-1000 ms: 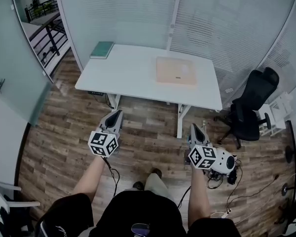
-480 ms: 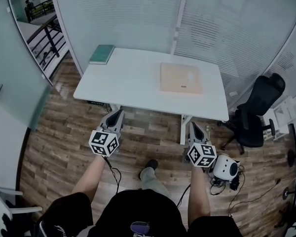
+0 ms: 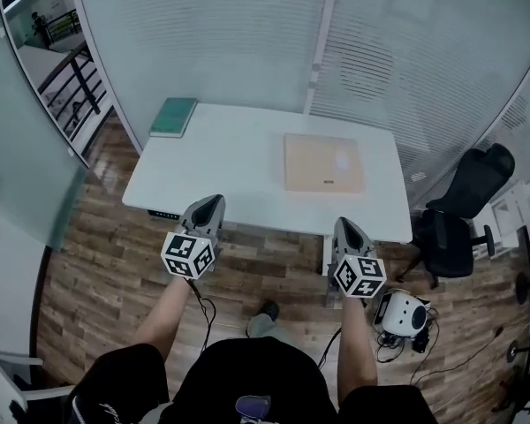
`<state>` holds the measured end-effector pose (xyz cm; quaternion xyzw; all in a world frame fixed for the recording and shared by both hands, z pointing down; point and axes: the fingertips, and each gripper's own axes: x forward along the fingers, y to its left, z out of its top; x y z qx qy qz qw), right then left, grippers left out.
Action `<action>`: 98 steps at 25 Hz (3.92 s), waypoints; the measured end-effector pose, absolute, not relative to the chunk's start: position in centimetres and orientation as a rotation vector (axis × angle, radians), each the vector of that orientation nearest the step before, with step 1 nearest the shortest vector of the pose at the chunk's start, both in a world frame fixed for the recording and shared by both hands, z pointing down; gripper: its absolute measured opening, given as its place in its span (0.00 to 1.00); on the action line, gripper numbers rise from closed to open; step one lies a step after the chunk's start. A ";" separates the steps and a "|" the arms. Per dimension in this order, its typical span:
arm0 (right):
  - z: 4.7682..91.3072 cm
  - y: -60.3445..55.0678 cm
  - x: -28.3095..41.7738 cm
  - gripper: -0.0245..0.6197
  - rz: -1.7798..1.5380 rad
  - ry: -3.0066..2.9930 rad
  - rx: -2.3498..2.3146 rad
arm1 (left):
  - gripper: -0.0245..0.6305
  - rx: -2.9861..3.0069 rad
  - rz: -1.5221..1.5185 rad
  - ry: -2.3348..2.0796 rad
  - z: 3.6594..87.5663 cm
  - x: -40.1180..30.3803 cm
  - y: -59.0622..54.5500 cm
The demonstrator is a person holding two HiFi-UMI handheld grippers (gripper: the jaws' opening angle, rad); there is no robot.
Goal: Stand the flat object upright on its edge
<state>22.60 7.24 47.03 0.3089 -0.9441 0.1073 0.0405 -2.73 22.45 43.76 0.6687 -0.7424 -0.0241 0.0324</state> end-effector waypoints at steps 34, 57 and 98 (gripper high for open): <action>49.6 -6.0 14.6 0.07 0.351 -2.848 0.918 | 0.07 2.051 -0.054 -2.236 45.8 -10.3 7.8; 51.3 -12.9 5.0 0.07 0.388 -2.685 1.198 | 0.07 2.267 -0.039 -1.952 47.0 -21.3 -5.8; 62.8 -16.8 13.8 0.08 0.616 -2.214 1.661 | 0.07 2.559 0.322 -1.401 59.4 -11.3 -26.6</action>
